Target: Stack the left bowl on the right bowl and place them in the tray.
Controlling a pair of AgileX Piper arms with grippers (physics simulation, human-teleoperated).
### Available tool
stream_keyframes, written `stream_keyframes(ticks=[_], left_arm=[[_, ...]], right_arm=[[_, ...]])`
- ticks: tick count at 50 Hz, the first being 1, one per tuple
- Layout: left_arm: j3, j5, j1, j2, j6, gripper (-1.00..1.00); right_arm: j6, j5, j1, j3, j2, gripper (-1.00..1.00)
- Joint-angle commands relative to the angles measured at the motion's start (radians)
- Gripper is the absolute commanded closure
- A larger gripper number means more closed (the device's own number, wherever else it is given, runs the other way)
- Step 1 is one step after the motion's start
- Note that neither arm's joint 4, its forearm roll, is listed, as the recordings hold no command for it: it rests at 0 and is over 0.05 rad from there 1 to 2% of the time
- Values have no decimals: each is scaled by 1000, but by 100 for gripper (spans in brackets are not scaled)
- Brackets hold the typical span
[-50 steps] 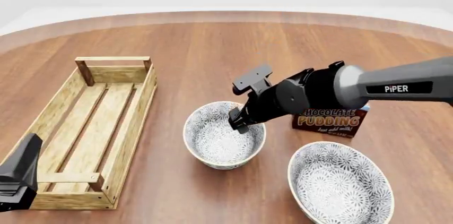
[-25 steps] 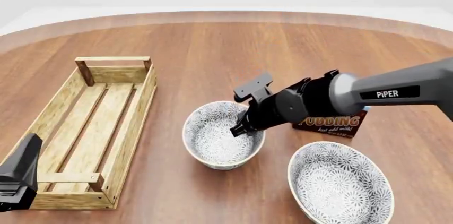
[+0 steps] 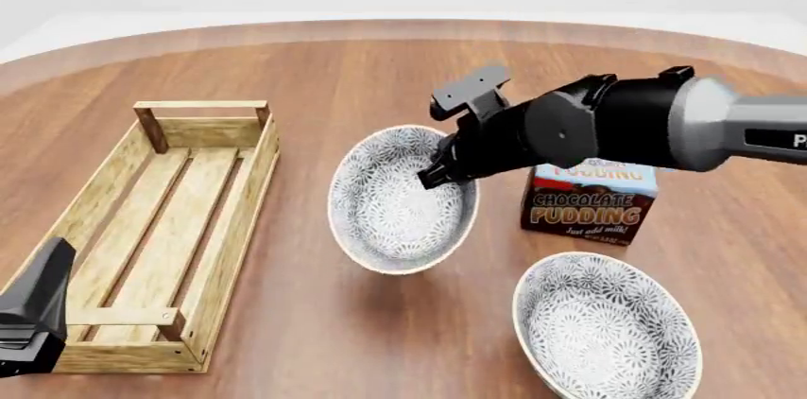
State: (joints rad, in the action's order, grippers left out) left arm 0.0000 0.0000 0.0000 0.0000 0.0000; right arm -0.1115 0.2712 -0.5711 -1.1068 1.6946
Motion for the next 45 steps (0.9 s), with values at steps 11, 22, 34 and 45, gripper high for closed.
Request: stream_keyframes(ticks=[11,22,34,45], left_arm=[[0,0,0,0,0,-100],[0,0,0,0,0,-100],[0,0,0,0,0,-100],[0,0,0,0,0,-100]], right_arm=[[6,148,18,-91,-252,100],[49,155,70,-9,-397,100],[130,168,139,123,-593,100],[217,163,200,280,-771,100]])
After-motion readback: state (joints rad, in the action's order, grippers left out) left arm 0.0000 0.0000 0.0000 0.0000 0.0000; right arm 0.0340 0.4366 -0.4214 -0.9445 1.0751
